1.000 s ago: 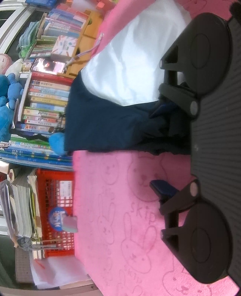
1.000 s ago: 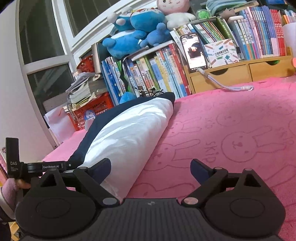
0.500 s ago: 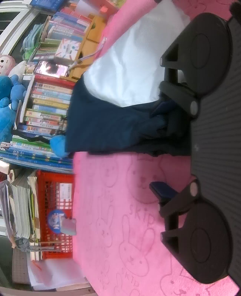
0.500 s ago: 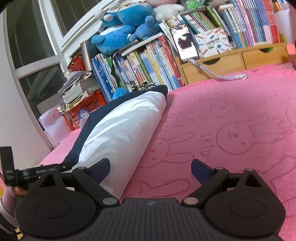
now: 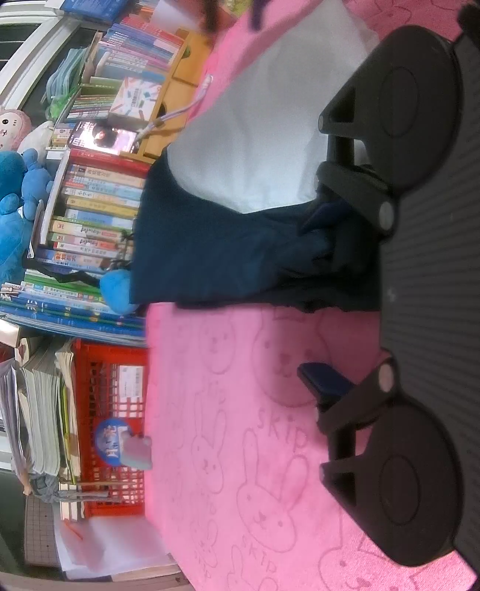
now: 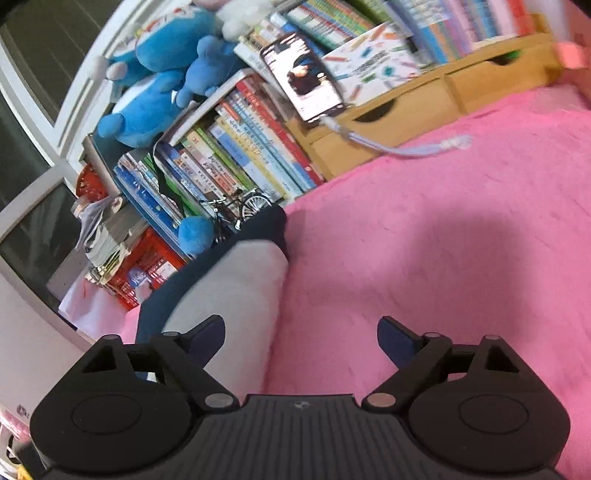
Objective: Fold clothes
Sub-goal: 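Press the folded jacket roll flat with the right gripper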
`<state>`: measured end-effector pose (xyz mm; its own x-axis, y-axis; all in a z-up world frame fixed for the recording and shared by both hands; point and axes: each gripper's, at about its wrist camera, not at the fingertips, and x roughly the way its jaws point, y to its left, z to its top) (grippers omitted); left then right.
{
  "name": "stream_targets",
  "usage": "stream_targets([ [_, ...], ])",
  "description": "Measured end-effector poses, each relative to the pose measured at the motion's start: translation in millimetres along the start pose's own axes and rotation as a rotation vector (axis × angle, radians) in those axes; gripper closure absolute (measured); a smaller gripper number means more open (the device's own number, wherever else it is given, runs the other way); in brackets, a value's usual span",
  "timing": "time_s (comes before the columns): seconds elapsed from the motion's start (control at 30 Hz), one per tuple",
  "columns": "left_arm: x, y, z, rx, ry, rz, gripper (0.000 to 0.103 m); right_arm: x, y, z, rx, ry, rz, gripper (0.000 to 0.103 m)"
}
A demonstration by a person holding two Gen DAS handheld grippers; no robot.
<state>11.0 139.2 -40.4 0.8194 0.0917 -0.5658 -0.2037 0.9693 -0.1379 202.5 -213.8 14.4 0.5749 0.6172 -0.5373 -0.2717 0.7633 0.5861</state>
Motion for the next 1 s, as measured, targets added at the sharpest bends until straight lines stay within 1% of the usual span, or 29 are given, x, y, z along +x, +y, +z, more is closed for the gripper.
stream_targets([
  [0.1, 0, 0, 0, -0.002, -0.001, -0.001, 0.025, 41, 21, 22, -0.063, 0.036, -0.009, 0.014],
  [0.13, 0, 1, 0, -0.004, -0.001, -0.003, 0.025, 56, 28, 27, -0.094, 0.051, -0.013, 0.016],
  [0.2, 0, 1, 0, -0.006, -0.002, -0.005, 0.025, 87, 40, 33, -0.139, 0.089, -0.020, 0.016],
  [0.27, -1, 2, 0, -0.010, -0.002, -0.008, 0.024, 115, 45, 37, -0.154, 0.137, -0.018, 0.017],
  [0.37, -1, 2, 0, -0.017, -0.004, -0.013, 0.024, 157, 53, 43, -0.163, 0.218, -0.007, 0.028],
  [0.4, -1, 3, 0, -0.021, -0.005, -0.015, 0.024, 168, 51, 45, -0.155, 0.233, -0.006, 0.028],
  [0.43, -1, 3, 0, -0.024, -0.006, -0.019, 0.023, 175, 50, 49, -0.154, 0.225, -0.025, 0.029],
  [0.6, -1, 4, 0, -0.028, -0.006, -0.027, 0.022, 149, 55, 72, -0.240, -0.019, -0.246, 0.030],
  [0.63, -1, 4, 0, -0.027, -0.006, -0.027, 0.021, 142, 54, 76, -0.253, -0.055, -0.266, 0.028],
  [0.67, -1, 4, 0, -0.026, -0.005, -0.027, 0.021, 131, 50, 79, -0.250, -0.045, -0.210, 0.026],
  [0.7, -1, 4, 0, -0.025, -0.005, -0.026, 0.021, 120, 45, 78, -0.240, -0.015, -0.149, 0.020],
  [0.73, -1, 4, 0, -0.025, -0.005, -0.026, 0.021, 109, 41, 75, -0.239, 0.013, -0.101, 0.017],
  [0.87, 0, 4, -1, -0.021, -0.005, -0.022, 0.021, 65, 36, 35, -0.350, 0.090, -0.067, 0.017],
  [1.0, 0, 3, -1, -0.021, -0.005, -0.019, 0.021, 22, 61, -23, -0.531, 0.119, -0.065, 0.015],
])
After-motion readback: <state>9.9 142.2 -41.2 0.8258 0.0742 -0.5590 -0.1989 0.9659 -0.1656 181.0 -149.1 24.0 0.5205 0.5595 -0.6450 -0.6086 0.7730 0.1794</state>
